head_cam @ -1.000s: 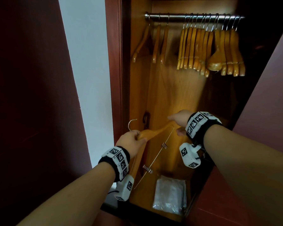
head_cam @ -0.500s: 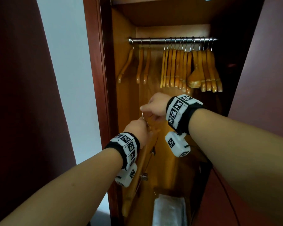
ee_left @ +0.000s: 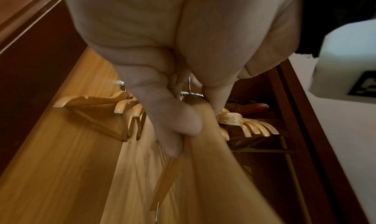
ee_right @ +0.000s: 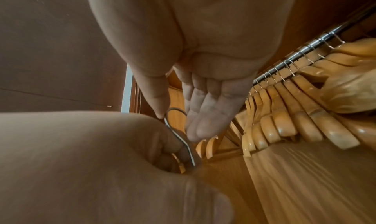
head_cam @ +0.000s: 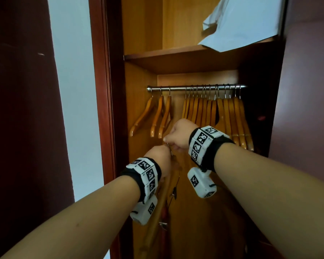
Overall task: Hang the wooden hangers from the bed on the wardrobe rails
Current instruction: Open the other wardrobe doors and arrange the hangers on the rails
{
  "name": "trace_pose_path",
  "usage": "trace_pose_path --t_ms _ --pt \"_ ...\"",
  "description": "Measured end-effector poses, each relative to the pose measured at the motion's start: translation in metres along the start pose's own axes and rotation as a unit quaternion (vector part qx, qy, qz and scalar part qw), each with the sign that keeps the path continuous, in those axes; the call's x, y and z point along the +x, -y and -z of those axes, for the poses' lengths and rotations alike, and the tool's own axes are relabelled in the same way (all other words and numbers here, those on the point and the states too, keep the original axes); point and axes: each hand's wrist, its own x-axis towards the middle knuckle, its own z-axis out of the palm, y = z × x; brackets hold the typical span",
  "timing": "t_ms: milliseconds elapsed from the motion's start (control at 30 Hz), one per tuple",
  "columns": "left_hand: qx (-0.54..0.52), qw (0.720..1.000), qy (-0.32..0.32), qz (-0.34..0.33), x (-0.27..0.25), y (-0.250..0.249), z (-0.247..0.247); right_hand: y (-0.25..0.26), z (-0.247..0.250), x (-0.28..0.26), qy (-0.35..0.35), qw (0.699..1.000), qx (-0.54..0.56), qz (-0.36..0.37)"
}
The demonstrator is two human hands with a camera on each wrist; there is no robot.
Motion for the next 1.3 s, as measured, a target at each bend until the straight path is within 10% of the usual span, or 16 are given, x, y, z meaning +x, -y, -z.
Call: trace_pose_path --t_ms 600,833,1300 --pt "-0.017 0.998 0.019 -0.064 0.057 -0.027 0.054 -0.004 0.038 0.084 -0.025 0.988 0.155 -0.015" --pt "-0.1 0.982 0.134 -0.085 0.096 -0.001 0.126 0.005 0.042 0.125 -0.037 0.977 0.21 -0.026" --pt "0.052 0.978 -0.083 -0.183 0.169 0.037 0.145 0.021 0.03 0.161 -0.064 0.976 0.2 -0.062"
